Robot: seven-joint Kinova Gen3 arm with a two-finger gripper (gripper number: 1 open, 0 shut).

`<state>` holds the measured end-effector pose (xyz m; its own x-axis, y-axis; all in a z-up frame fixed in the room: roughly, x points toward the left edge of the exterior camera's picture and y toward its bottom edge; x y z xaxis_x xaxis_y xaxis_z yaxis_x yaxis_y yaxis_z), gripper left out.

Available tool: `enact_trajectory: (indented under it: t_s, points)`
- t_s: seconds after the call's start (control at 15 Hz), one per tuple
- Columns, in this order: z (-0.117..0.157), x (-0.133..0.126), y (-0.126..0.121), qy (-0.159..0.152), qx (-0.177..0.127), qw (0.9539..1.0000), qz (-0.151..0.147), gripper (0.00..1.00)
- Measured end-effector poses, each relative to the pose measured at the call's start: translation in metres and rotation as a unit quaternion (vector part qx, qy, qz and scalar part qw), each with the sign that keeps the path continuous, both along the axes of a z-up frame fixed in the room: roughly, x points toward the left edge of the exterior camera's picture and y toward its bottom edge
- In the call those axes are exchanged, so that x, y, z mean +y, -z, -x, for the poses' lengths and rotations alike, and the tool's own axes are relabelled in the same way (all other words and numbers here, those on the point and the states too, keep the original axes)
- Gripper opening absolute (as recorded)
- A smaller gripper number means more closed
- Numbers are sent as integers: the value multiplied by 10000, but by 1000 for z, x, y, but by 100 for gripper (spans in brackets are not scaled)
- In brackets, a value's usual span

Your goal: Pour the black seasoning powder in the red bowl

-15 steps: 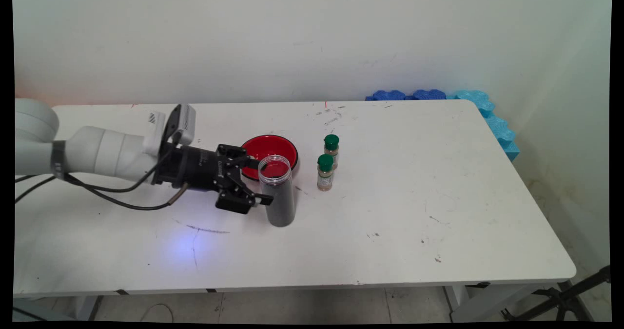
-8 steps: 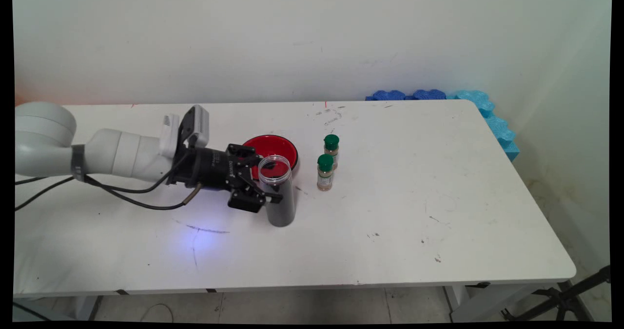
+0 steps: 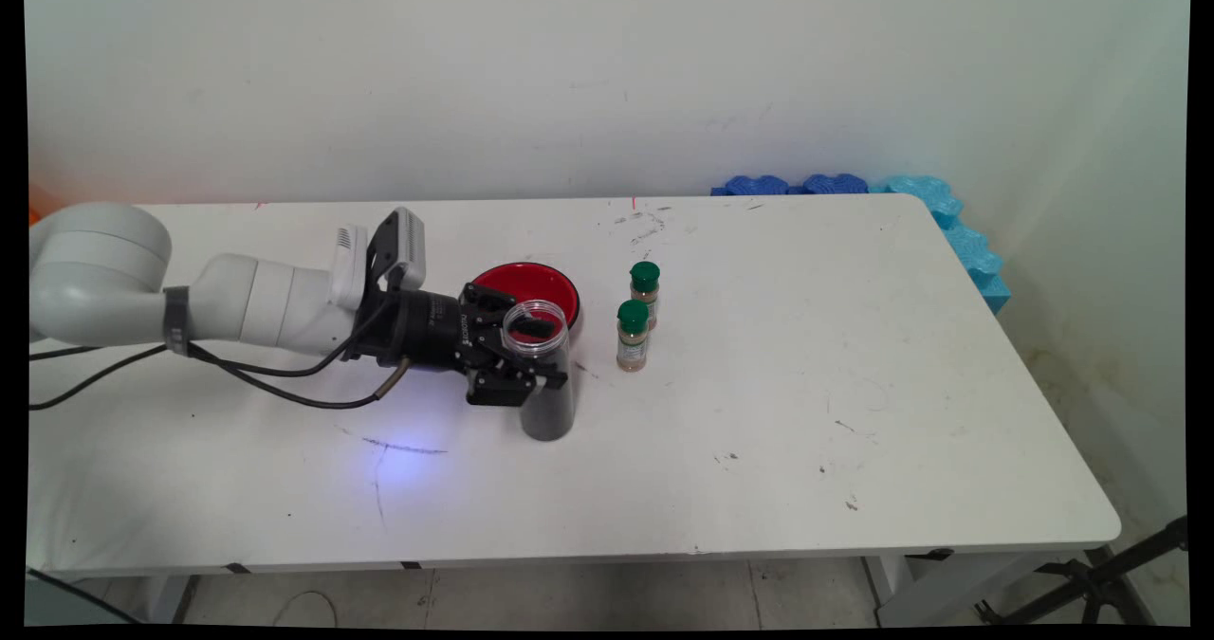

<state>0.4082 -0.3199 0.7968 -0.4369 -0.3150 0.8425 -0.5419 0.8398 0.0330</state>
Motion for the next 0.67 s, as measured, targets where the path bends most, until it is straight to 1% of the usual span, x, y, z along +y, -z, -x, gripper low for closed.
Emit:
enact_trajectory:
  t_s: [0.4, 0.67]
  points:
    - [-1, 2, 1, 119, -48, 9999, -21, 0]
    - [-3, 4, -6, 188, -41, 9998, -65, 0]
